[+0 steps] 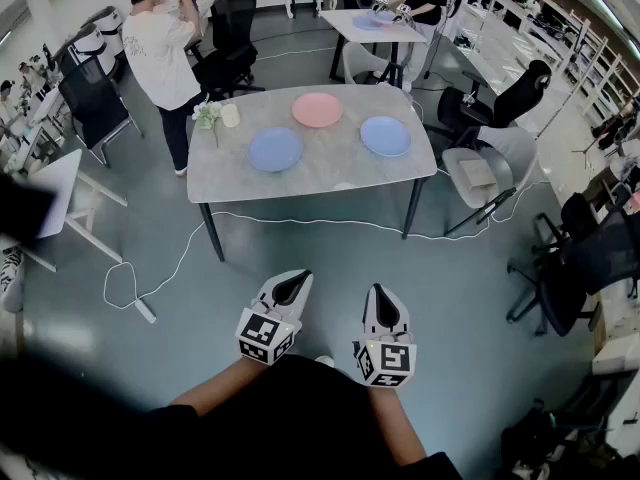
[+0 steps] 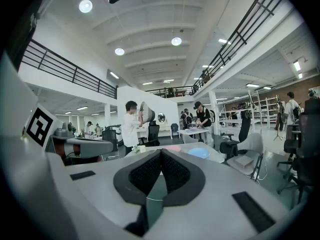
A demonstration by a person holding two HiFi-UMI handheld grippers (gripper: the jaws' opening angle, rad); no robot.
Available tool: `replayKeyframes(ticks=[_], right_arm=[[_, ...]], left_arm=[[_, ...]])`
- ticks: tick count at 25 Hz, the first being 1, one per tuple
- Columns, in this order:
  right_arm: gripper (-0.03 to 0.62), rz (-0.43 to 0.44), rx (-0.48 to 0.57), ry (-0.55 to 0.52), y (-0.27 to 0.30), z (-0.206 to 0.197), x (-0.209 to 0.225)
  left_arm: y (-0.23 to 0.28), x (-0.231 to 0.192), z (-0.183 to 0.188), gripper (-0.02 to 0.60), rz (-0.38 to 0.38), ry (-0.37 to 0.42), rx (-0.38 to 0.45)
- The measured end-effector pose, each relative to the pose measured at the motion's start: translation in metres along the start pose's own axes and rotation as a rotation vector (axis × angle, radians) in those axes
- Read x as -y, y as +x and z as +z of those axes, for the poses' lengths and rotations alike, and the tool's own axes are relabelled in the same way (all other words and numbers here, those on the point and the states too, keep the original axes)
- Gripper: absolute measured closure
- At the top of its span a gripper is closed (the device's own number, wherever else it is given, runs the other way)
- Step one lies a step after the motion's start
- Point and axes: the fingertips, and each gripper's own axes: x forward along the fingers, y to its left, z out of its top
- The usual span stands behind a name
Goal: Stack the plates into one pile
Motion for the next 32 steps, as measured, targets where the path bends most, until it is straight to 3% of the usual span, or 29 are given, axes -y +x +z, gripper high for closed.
replayKeyframes(ticks=[5, 11, 22, 27, 32], right_arm=[[0.583, 0.040, 0.014, -0.025, -0.019, -0.002, 0.000], [0.582, 0.009, 0.026, 0.068, -0.035, -0.015, 0.029], [0.582, 0.005, -0.028, 0.057, -0.024, -0.033, 0.056], [0.582, -0.042, -0.051, 0.065, 0.005, -0.034, 0.086], [0.582, -0.037, -0.049, 0.063, 0.067, -0.023, 0.107]], left_arm=[[0.000, 0.019, -0.003, 0.565, -0.006, -0.002, 0.007], [0.016, 0.044, -0.016, 0.566, -0.044, -0.014, -0.022], [0.075, 0.055, -0.033, 0.565, -0.123, -0.038, -0.049], [0.111, 0.041, -0.030, 0.565, -0.138, -0.040, -0.048], [0.161, 0.003, -0.034, 0.565, -0.146, -0.063, -0.075]])
